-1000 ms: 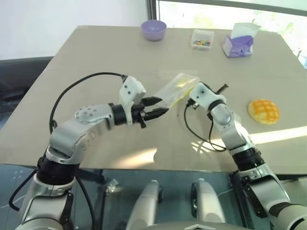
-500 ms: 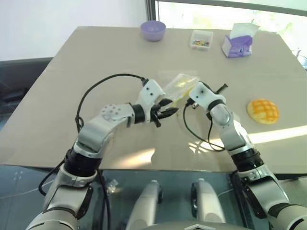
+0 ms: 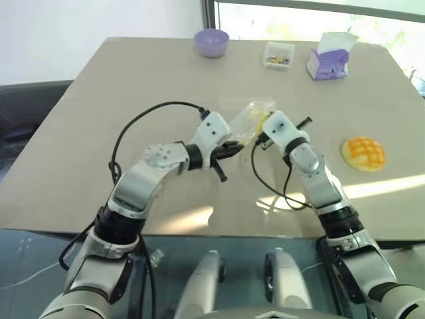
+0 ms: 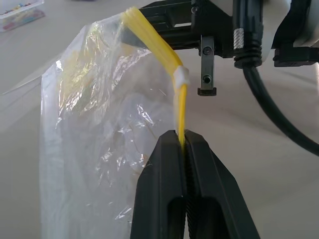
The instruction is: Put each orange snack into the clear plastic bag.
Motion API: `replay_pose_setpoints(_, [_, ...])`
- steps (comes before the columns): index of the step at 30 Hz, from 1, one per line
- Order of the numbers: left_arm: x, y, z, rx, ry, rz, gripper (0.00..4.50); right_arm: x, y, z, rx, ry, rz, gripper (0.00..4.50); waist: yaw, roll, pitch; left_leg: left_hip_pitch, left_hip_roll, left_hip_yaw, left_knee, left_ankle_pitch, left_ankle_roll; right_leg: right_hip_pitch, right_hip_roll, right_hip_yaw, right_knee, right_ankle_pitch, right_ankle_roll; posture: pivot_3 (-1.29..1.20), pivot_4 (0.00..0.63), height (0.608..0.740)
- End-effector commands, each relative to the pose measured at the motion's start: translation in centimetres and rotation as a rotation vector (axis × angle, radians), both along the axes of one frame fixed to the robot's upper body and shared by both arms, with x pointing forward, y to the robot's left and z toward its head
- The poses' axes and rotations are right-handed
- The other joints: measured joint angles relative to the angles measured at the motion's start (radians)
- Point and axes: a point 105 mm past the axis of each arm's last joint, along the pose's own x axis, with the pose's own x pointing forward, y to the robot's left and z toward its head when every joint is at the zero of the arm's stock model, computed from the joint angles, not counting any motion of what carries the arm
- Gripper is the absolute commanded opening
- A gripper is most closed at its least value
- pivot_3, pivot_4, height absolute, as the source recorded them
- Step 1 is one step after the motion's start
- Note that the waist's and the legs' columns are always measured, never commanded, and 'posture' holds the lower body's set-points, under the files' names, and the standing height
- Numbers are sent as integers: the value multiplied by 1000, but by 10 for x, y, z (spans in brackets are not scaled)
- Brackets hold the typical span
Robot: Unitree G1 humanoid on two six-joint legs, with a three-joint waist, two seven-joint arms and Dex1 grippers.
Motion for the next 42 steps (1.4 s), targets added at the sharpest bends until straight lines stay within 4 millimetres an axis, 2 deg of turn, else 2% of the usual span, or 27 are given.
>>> replay_pose_setpoints(1, [1,2,15,18,-84,-12,44,-6,1,17,27,-64,35,0,0,0,0,0,0,0,0,0,0,0,0,0,0,0,0,0,150,654])
replay_pose_setpoints(7, [4,10,18,62,-127,-7,44,-6,-2,13,-45,-72,49,0,0,0,0,0,0,0,0,0,0,0,0,0,0,0,0,0,150,654])
replay_pose_setpoints(11, [6,12,19,74,-137,-2,44,-6,-8,8,-1,-25,58,0,-1,0,0,0,0,0,0,0,0,0,0,0,0,0,0,0,150,654])
replay_pose_setpoints(23, [7,13,19,74,-138,-1,44,-8,-5,18,30,-59,76,0,0,0,0,0,0,0,0,0,0,0,0,0,1,0,0,0,150,654])
replay_pose_setpoints(29, [6,13,19,73,-139,-2,44,-9,-4,20,59,-52,86,0,-1,0,0,4,0,0,-2,0,0,3,1,0,-2,1,0,0,150,677])
replay_pose_setpoints(35, [6,13,19,69,-142,0,44,-10,-4,21,59,-63,84,0,2,0,0,25,1,0,-17,0,1,22,2,0,-14,2,2,0,150,677])
replay_pose_setpoints(42, [6,13,18,66,-141,1,44,-12,1,19,72,-48,117,0,0,0,0,25,4,1,-20,1,0,22,6,0,-22,7,1,0,150,677])
